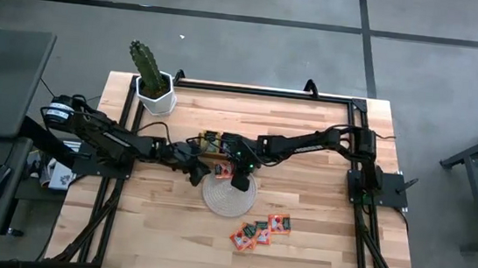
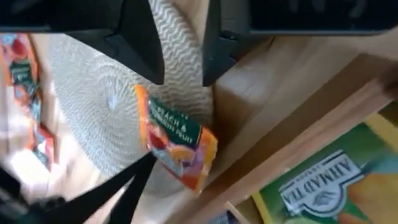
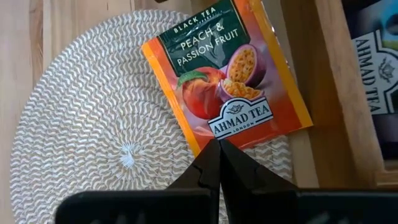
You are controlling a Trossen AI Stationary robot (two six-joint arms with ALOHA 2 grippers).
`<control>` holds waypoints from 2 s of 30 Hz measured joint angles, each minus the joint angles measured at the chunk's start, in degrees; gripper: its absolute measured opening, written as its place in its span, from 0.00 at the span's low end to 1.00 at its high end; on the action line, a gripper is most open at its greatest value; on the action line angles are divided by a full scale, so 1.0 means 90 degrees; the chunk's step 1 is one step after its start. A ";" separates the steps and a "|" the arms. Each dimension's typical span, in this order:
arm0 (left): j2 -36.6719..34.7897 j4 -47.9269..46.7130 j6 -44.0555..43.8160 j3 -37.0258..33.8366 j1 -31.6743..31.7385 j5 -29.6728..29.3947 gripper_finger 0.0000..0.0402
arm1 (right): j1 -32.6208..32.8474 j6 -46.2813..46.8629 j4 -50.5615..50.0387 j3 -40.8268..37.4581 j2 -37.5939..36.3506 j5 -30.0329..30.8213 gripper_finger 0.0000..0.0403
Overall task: Pick & Place Tea
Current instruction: Put the orange tea bag into the right section of the wooden organizer
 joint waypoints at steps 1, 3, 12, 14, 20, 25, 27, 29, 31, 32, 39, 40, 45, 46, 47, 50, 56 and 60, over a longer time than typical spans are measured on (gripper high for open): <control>-0.0002 0.0042 -0.0076 0.0000 0.0000 -0.0030 0.29 | 0.0000 0.0000 -0.0002 0.0000 0.0000 0.0007 0.00; -0.0007 0.0276 -0.0141 0.0002 0.0000 -0.0042 0.35 | 0.0000 0.0000 -0.0005 0.0008 -0.0002 0.0024 0.00; -0.0011 0.0443 -0.0736 0.0002 0.0000 0.0011 0.57 | 0.0000 -0.0046 -0.0007 0.0008 -0.0010 0.0086 0.00; 0.0041 0.0398 -0.0854 0.0002 0.0000 0.0012 0.58 | 0.0000 -0.0046 -0.0007 0.0008 -0.0010 0.0086 0.00; 0.0392 0.0519 -0.1270 0.0002 0.0000 -0.0102 0.58 | 0.0000 -0.0046 -0.0010 0.0010 -0.0012 0.0086 0.00; 0.0696 0.0938 -0.1466 0.0008 0.0000 -0.0238 0.58 | 0.0000 -0.0046 -0.0010 0.0010 -0.0014 0.0086 0.00; 0.0787 0.0961 -0.1464 0.0102 0.0000 -0.0240 0.58 | -0.0001 -0.0046 -0.0012 0.0010 -0.0015 0.0084 0.00; 0.0887 0.0966 -0.1436 0.0237 0.0000 -0.0247 0.58 | -0.0002 -0.0046 -0.0013 0.0010 -0.0015 0.0083 0.00; 0.0977 0.0966 -0.1419 0.0391 0.0000 -0.0249 0.58 | -0.0002 -0.0046 -0.0015 0.0010 -0.0015 0.0083 0.00; 0.1008 0.0961 -0.1418 0.0461 0.0000 -0.0260 0.58 | -0.0002 -0.0044 -0.0015 0.0010 -0.0015 0.0083 0.00; 0.1205 0.0599 -0.1418 0.0791 0.0000 -0.0236 0.50 | -0.0005 -0.0046 -0.0038 0.0015 -0.0015 0.0081 0.00; 0.1205 0.0547 -0.1417 0.0803 0.0000 -0.0231 0.47 | -0.0005 -0.0046 -0.0040 0.0015 -0.0015 0.0081 0.00; 0.1205 0.0347 -0.1292 0.0814 0.0000 -0.0214 0.16 | -0.0005 -0.0046 -0.0041 0.0015 -0.0015 0.0072 0.00; 0.1205 0.0352 -0.1244 0.0814 0.0000 -0.0214 0.09 | -0.0005 -0.0046 -0.0041 0.0015 -0.0015 0.0069 0.00; 0.1205 0.0348 -0.1224 0.0814 0.0000 -0.0216 0.05 | -0.0005 -0.0042 -0.0039 0.0017 -0.0015 0.0063 0.00; 0.1205 0.0351 -0.1185 0.0814 0.0000 -0.0209 0.03 | -0.0002 0.0007 -0.0106 0.0017 -0.0058 0.0066 0.00; 0.1205 0.0344 -0.1080 0.0814 0.0000 -0.0182 0.01 | -0.0002 0.0012 -0.0294 0.0017 -0.0411 0.0078 0.00; 0.1205 0.0344 -0.1068 0.0814 0.0000 -0.0172 0.00 | -0.0005 0.0013 -0.0472 0.0015 -0.0796 0.0167 0.00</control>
